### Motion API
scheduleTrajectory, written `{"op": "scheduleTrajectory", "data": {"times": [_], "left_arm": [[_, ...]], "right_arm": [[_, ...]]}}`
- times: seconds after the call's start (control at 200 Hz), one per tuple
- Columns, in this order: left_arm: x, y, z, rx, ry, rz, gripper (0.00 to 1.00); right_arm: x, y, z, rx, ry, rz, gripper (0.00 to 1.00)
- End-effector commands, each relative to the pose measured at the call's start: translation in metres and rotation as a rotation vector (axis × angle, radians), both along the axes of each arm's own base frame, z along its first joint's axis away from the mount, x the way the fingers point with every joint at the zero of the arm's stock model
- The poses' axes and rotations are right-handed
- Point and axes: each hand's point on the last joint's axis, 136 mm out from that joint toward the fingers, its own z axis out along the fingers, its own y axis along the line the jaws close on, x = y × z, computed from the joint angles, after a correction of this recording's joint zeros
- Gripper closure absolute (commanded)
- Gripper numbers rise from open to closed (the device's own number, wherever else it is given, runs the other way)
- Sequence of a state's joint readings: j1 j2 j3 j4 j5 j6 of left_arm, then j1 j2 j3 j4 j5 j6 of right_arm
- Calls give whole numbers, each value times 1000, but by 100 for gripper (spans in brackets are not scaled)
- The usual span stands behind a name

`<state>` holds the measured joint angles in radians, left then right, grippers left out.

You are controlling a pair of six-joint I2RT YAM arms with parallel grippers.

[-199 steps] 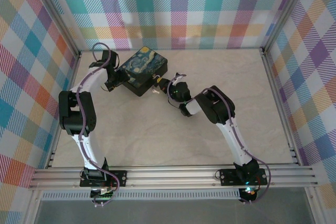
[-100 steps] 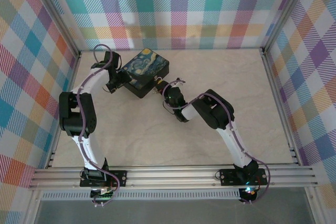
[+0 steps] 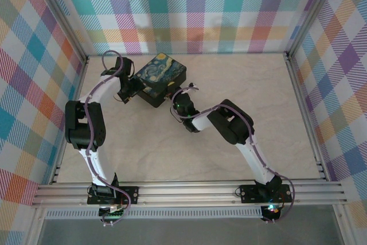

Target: Unlock the padlock with the key

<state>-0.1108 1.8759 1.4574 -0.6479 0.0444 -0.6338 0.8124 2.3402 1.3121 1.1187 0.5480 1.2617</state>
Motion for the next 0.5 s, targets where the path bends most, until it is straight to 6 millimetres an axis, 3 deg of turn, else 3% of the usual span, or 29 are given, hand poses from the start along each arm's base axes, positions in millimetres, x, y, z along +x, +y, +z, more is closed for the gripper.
{"op": "scheduleTrajectory", "data": {"times": [0.0,0.23,0.315,0.5], "left_arm": [[-34,-12,-20,-5,131,-38,28],[-41,-2,-22,3,139,-30,28],[-41,0,-20,3,135,-31,28],[-39,2,-3,26,110,-89,28]], "right_arm": [[-7,1,60,78,-62,12,97],[-8,-61,24,-41,20,-55,96],[-5,-73,16,-95,43,-3,94],[-13,-88,5,-293,83,192,70]]}}
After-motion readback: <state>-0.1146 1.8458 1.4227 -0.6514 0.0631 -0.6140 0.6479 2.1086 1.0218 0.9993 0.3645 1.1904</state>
